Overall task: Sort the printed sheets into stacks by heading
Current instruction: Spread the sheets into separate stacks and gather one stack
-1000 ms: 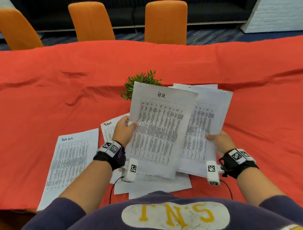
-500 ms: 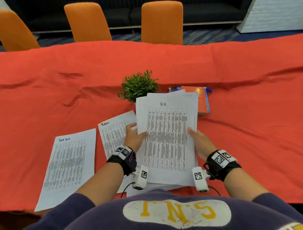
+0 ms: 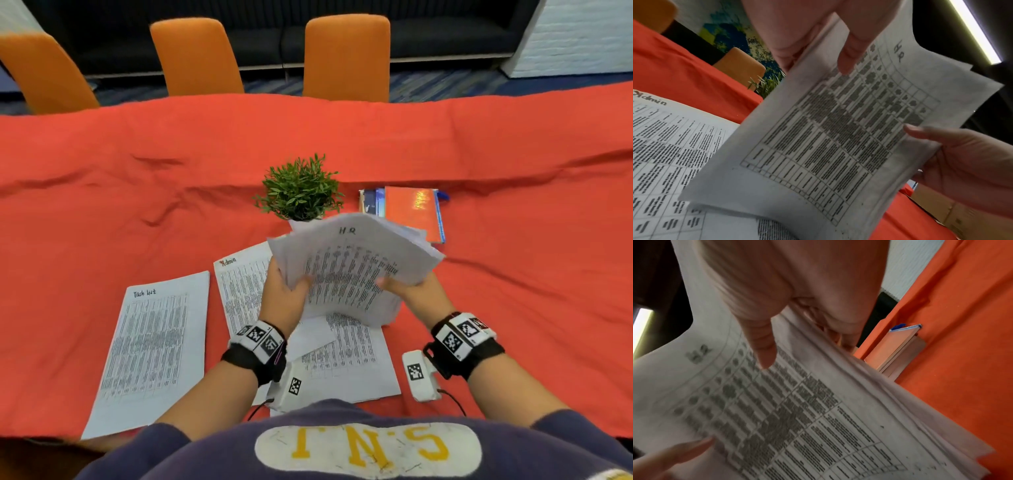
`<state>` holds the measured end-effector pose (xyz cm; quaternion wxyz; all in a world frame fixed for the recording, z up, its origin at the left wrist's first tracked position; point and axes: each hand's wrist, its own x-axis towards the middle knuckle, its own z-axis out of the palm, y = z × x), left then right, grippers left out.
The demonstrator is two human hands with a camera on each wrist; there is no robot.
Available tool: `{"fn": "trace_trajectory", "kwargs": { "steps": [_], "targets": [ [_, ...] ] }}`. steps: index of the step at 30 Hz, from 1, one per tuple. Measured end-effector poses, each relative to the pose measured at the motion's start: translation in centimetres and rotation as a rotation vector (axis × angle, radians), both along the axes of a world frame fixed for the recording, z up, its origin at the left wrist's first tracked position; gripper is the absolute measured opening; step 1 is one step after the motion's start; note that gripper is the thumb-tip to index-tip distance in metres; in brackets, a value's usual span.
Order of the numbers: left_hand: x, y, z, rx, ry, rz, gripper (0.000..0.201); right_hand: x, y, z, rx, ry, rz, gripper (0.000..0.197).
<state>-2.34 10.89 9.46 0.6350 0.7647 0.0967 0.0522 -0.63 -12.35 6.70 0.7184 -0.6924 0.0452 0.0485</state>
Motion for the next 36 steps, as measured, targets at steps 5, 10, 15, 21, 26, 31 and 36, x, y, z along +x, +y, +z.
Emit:
{"fn": "trace_trajectory", "kwargs": {
  "steps": [5,10,15,21,26,31,36],
  "targets": [
    [0.4,-0.7,-0.5,-0.038,0.006,-0.028,0.042,0.0,1.3,1.1,-0.018,-0.021,0.0,0.033],
    [1.1,-0.2,0.0,-0.182,-0.063,0.088,0.039,0.0,1.5,1.7,0.024,-0.021,-0.018,0.031],
    [1.2,-0.4,0.2,-0.222,-0.091,0.077,0.04,0.1,1.3,1.5,0.058,0.032,-0.032,0.036],
    [1.7,-0.9,1.0,-0.152,-0.171,0.032,0.043,0.6,1.3,3.0,0.082,-0.019,-0.036,0.039],
    [1.5,-1.8,1.9,-0.028,-0.234,-0.067,0.049,1.1,1.9,3.8,0.014,-0.072,-0.064,0.032],
    [1.7,-0.6,1.9,-0.106,-0.246,0.029,0.035,0.7,1.3,4.4,0.09,-0.101,-0.06,0.045],
    [1.8,-1.3,1.7,-0.075,-0.226,0.003,0.029,0.8,1.0,3.4,0.097,-0.066,-0.082,0.045]
  ]
}}
